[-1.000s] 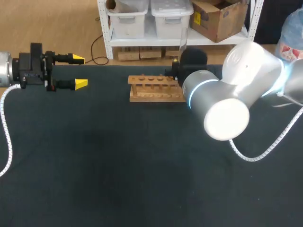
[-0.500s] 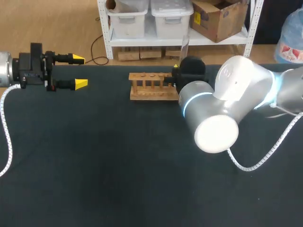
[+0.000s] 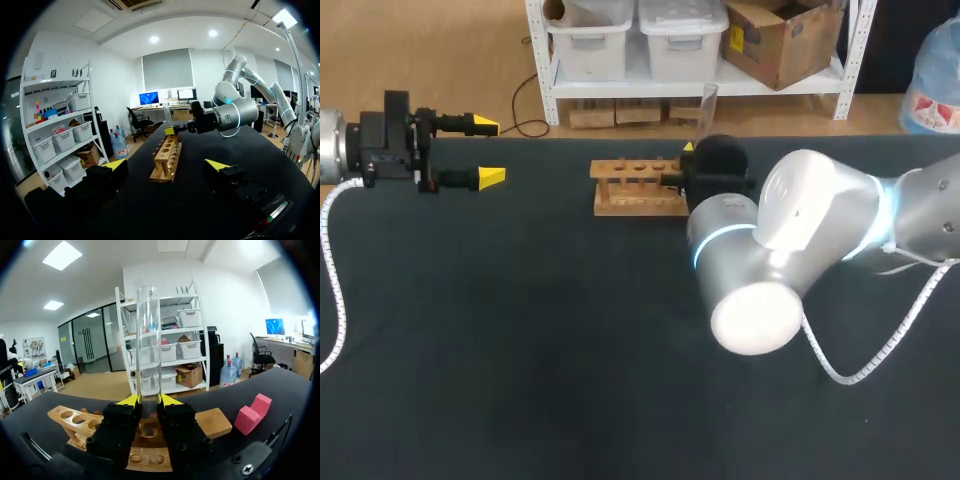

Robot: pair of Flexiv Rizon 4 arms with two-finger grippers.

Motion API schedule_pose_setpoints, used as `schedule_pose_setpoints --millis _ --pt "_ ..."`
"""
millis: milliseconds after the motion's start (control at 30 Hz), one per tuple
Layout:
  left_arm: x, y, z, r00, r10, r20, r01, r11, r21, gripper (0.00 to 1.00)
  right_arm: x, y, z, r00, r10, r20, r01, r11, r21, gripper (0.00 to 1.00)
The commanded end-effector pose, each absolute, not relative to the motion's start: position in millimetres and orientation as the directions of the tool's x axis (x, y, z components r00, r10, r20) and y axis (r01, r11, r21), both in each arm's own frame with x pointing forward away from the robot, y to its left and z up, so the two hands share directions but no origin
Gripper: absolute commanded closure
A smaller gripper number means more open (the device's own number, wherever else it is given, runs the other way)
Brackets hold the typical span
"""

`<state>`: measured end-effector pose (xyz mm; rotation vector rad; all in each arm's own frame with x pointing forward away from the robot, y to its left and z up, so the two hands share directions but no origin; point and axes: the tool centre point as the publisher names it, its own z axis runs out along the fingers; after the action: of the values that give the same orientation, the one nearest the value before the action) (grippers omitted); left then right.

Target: Grasp the test tube, adjust it, and insert it.

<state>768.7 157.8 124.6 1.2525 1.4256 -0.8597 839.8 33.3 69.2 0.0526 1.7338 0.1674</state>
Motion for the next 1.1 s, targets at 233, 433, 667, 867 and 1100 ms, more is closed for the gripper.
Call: schedule_pose_setpoints --millis 233,433,667,867,1100 --pt "767.4 158.3 123.6 0.053 0.251 -0.967 0.972 0.21 0.107 0.0 842.8 35.7 67.9 0.054 0.143 -0.988 -0.33 0.937 0.117 1.0" --pt "767.4 158.3 123.6 0.053 0.251 -0.967 0.972 0.21 0.107 0.0 841.3 36.4 69.3 0.046 0.118 -0.992 -0.361 0.928 0.094 1.0" --pt "767.4 158.3 123.6 0.053 0.251 -0.967 0.972 0.21 0.107 0.0 838.4 37.9 66.9 0.023 0.103 -0.994 -0.391 0.916 0.086 1.0" --pt "767.4 158.3 123.6 0.053 0.251 -0.967 0.972 0.21 0.107 0.0 840.5 38.1 65.2 -0.005 0.108 -0.994 -0.416 0.904 0.1 1.0" --pt "767.4 158.3 123.6 0.053 0.251 -0.967 0.972 0.21 0.107 0.0 841.2 41.4 66.5 -0.01 0.059 -0.998 -0.468 0.882 0.057 1.0"
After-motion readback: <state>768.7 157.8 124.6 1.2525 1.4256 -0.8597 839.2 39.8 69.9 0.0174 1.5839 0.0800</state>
